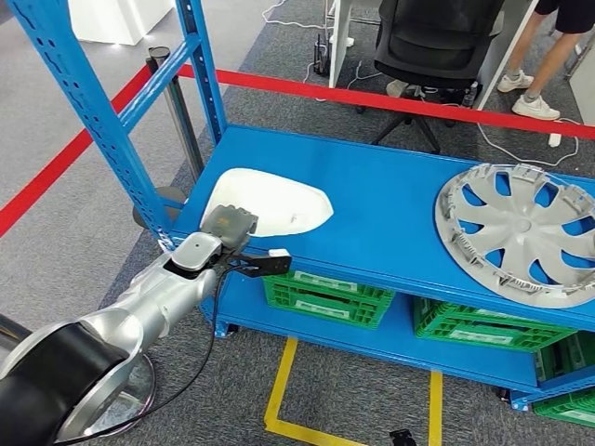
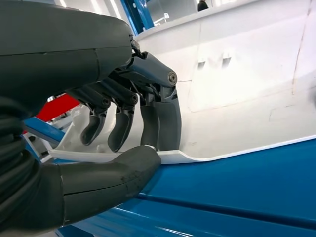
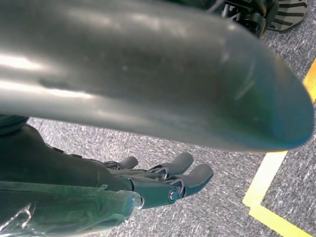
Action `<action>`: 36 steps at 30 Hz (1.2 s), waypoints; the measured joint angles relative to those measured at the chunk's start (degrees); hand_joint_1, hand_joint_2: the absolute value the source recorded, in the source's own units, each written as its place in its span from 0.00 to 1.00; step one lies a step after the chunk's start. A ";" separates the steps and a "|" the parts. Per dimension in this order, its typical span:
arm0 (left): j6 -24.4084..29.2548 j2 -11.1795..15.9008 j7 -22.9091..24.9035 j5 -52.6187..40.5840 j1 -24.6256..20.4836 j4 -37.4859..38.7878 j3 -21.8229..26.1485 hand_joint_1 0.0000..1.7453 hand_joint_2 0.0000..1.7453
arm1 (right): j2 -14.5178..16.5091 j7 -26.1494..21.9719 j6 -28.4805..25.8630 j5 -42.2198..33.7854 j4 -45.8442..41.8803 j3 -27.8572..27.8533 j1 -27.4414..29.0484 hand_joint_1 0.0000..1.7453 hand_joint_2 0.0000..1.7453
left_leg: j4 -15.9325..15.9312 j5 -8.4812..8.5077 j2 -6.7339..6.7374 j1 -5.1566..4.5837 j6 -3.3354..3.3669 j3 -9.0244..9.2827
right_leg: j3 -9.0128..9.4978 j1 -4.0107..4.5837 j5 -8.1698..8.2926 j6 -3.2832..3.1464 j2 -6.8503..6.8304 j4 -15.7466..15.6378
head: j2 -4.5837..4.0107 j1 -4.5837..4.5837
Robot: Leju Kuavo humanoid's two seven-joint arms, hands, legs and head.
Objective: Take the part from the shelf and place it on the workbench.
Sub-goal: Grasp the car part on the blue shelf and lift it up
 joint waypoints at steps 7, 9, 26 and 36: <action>0.24 0.06 -0.25 -0.96 0.12 0.00 0.14 0.49 1.00 | -0.01 -0.10 0.14 0.19 0.00 0.00 -0.05 0.00 0.00 | 0.00 0.00 0.00 0.00 0.00 0.00 | 0.00 0.00 0.00 0.00 0.00 0.00 | 0.00 0.00; 0.33 0.06 -0.32 -1.22 0.14 0.00 0.27 0.33 1.00 | -0.01 -0.16 0.14 0.28 0.00 0.00 -0.07 0.00 0.00 | 0.00 0.00 0.00 0.00 0.00 0.00 | 0.00 0.00 0.00 0.00 0.00 0.00 | 0.00 0.00; 1.97 -0.27 -0.57 -2.62 -0.66 0.00 1.63 0.00 1.00 | -0.01 -0.30 0.19 0.57 0.00 0.00 -0.27 0.00 0.00 | 0.00 0.01 0.00 0.00 0.00 0.07 | 0.08 0.00 0.01 0.00 0.00 0.00 | 0.00 0.00; 2.12 -0.33 -0.57 -2.88 -0.75 0.00 1.86 0.29 1.00 | -0.01 -0.36 0.32 0.42 0.00 0.00 -0.25 0.00 0.00 | 0.00 0.01 0.00 0.00 0.00 0.09 | 0.09 0.00 0.00 0.00 0.00 0.00 | 0.00 0.00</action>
